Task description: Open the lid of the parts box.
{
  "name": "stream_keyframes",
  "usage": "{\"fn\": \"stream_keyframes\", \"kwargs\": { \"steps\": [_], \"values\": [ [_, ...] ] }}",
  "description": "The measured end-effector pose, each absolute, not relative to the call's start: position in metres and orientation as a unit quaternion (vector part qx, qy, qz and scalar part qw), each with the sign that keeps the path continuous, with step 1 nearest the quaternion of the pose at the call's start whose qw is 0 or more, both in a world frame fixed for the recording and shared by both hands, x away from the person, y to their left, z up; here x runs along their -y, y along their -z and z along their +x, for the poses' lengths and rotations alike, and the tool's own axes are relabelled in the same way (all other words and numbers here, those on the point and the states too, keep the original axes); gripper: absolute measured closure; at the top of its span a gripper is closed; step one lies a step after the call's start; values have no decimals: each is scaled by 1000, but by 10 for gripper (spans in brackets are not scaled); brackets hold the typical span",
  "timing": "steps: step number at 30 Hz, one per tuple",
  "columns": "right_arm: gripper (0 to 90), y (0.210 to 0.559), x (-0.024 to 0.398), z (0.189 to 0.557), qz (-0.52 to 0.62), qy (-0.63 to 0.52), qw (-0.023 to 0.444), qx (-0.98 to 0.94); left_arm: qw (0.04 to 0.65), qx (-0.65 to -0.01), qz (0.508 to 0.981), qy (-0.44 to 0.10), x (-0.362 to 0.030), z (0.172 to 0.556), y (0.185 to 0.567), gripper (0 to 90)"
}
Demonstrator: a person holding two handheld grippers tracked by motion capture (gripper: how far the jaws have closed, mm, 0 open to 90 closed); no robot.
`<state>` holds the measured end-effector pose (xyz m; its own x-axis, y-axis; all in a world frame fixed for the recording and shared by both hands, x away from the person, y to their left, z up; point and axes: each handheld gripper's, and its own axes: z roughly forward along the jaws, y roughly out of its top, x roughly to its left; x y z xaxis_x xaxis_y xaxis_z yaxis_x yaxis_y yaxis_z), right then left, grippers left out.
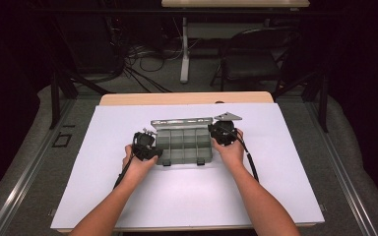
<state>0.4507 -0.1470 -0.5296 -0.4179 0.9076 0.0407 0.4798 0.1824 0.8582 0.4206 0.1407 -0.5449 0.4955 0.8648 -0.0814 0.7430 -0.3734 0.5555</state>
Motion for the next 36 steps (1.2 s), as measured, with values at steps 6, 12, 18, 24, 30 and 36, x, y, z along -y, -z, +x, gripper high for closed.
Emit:
{"fn": "stream_keyframes", "kwargs": {
  "steps": [6,12,18,24,30,36],
  "values": [
    [854,530,146,450,481,-427,254,-723,271,-491,820,-113,-141,421,545,663],
    [859,529,144,449,491,-427,253,-715,272,-492,819,-112,-141,421,545,667],
    [869,529,143,450,501,-429,257,-706,272,-491,820,-112,-141,421,545,668],
    [876,528,141,451,514,-426,256,-699,272,-492,819,-112,-141,421,545,669],
    [881,525,140,455,529,-420,243,-696,272,-492,820,-109,-141,422,545,669],
    [886,522,139,459,543,-415,236,-691,274,-490,820,-108,-142,422,545,669]
  ]
}}
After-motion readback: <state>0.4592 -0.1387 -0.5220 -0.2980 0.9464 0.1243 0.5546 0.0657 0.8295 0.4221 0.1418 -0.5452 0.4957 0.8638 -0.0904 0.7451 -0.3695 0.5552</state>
